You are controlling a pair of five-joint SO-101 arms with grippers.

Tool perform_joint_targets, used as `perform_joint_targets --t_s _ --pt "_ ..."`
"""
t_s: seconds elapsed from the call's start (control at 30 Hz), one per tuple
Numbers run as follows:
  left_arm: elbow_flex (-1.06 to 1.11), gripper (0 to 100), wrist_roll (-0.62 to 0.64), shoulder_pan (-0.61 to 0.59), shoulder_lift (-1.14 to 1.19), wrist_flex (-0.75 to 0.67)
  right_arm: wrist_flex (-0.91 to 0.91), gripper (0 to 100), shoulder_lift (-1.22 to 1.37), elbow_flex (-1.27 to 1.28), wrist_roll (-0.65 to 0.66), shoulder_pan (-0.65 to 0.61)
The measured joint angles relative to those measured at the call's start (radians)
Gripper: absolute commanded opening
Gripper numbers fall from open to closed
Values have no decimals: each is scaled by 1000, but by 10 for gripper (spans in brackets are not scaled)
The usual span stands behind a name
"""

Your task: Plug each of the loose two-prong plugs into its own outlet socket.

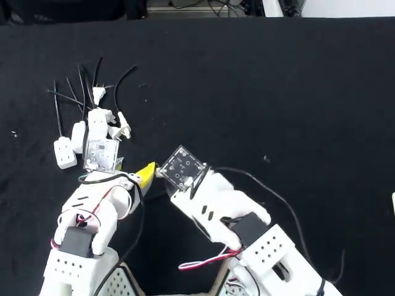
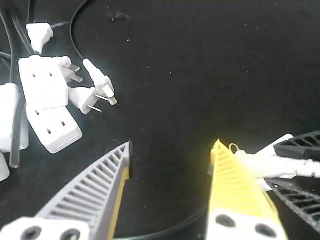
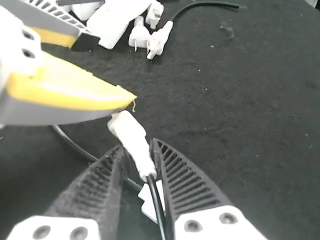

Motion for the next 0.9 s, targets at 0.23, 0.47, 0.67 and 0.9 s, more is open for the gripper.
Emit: perform_joint_targets --t_s 0.23,0.47,0.67,0.9 --pt "2 256 0 2 0 0 32 10 138 -103 -3 0" --pt "6 256 -3 -74 2 14 249 10 377 -382 -5 98" --pt "6 256 -5 -147 6 15 572 10 572 -644 -6 209" --pt "6 256 -107 -176 6 107 816 10 862 -861 -6 258"
